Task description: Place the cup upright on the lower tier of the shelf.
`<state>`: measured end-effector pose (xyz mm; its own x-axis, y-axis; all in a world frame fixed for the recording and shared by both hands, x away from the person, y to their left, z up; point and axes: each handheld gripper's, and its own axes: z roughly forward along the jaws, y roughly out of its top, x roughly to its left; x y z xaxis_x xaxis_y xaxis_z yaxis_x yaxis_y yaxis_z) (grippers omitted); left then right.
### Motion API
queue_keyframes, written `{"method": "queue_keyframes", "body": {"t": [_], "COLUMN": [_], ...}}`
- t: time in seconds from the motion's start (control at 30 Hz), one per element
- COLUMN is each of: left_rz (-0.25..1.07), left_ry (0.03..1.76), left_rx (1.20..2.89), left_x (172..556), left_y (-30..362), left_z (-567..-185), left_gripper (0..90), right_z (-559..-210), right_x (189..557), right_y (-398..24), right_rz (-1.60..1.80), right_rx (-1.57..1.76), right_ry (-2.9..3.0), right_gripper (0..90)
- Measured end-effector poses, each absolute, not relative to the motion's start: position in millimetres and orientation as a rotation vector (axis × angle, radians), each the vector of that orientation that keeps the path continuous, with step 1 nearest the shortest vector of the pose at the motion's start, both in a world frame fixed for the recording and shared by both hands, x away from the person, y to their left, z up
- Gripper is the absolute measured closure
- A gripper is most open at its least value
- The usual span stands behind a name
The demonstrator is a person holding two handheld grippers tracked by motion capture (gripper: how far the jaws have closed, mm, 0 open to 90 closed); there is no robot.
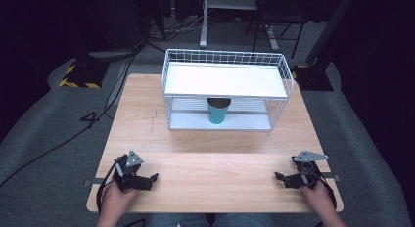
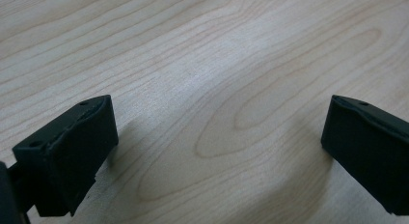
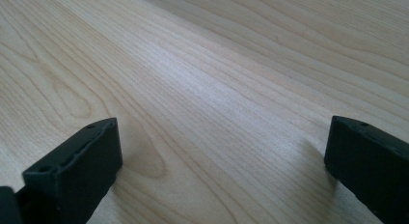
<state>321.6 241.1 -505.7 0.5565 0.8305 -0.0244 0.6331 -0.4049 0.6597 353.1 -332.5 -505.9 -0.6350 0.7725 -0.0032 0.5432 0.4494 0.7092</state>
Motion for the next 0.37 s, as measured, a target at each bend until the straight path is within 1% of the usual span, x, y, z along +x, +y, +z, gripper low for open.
{"method": "queue_keyframes", "body": {"t": [0.13, 0.37], "left_rz": [0.427, 0.429], "left_ry": [1.213, 1.212], "left_rx": [2.140, 2.141], "left_x": [320.8, 321.6], "left_y": [237.2, 236.8], "left_z": [-506.1, -506.1], "left_gripper": [0.0, 0.0], "right_z": [-505.8, -506.0], "right_x": [353.1, 352.7], "right_y": [-332.5, -333.4], "right_rz": [0.985, 0.984], "right_rx": [1.125, 1.133], "right_ry": [2.377, 2.368], "right_gripper": [0.1, 0.2]}}
